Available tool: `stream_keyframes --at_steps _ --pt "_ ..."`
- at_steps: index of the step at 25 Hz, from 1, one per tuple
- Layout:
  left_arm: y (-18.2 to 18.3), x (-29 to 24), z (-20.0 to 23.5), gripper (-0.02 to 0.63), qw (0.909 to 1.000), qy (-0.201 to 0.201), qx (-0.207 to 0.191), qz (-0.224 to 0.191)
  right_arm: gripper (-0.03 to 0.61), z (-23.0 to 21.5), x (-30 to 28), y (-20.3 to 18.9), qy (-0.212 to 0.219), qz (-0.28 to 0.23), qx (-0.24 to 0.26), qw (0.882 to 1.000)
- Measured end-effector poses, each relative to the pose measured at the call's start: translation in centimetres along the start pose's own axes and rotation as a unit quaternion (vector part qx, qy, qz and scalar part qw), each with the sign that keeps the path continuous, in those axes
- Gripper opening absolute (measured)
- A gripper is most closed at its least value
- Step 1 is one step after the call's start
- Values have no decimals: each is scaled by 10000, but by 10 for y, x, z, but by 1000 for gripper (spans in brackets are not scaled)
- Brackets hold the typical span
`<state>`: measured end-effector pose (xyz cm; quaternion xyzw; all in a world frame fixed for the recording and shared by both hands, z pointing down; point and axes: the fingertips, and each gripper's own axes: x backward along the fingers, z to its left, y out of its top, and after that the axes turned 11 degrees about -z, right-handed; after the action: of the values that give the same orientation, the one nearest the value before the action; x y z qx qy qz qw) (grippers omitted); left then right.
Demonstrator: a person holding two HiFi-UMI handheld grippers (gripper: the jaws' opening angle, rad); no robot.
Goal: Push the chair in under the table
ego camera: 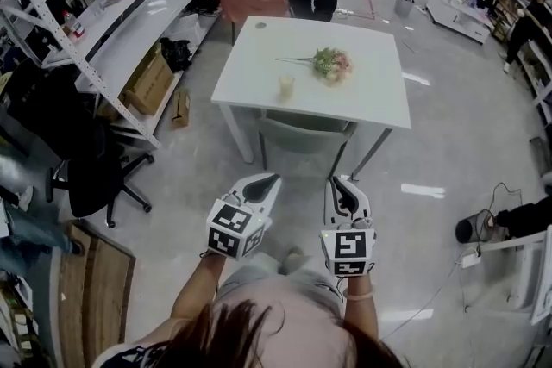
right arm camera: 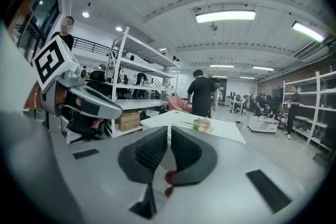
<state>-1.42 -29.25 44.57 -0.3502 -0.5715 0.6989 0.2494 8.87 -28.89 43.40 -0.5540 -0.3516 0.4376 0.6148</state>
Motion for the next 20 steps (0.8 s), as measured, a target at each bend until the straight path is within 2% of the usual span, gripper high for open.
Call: stream_keyframes --at_steps 11,20 --pt "-9 76 37 9 9997 23 235 28 29 65 19 16 -377 202 -134 9990" --pt "-26 104 43 9 9995 -66 292 108 23 100 30 22 -452 282 35 9986"
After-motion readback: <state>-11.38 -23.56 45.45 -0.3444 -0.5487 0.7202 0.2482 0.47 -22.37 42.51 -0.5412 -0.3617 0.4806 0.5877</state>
